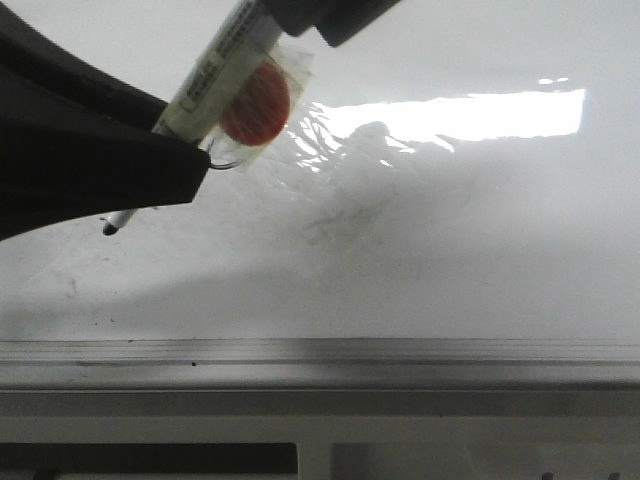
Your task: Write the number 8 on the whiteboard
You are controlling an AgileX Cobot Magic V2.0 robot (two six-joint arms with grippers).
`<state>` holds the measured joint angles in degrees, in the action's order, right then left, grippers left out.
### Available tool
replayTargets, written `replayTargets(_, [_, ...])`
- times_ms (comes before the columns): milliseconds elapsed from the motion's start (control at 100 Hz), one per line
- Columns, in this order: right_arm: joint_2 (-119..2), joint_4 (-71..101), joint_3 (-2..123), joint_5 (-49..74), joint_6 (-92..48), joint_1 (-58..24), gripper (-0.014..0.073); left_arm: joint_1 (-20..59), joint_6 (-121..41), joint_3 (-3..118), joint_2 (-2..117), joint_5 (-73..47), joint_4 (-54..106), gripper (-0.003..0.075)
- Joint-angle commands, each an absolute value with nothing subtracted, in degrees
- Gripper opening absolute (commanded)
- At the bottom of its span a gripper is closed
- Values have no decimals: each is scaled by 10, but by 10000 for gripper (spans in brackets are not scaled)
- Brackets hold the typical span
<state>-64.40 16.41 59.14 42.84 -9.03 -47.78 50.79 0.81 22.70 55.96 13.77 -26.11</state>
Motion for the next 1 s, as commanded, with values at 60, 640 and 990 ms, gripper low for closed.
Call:
replayTargets(60, [-637,174,607,411,-89,-477,302,510,26,248,555,172,-240,-20])
replayTargets(640, [-637,163,607,414,-89,-475,304,457,26,248,522,47,216,-20])
replayTargets(990, [-637,163,607,420,-89,-475,304,410,26,248,528,57,275,-20])
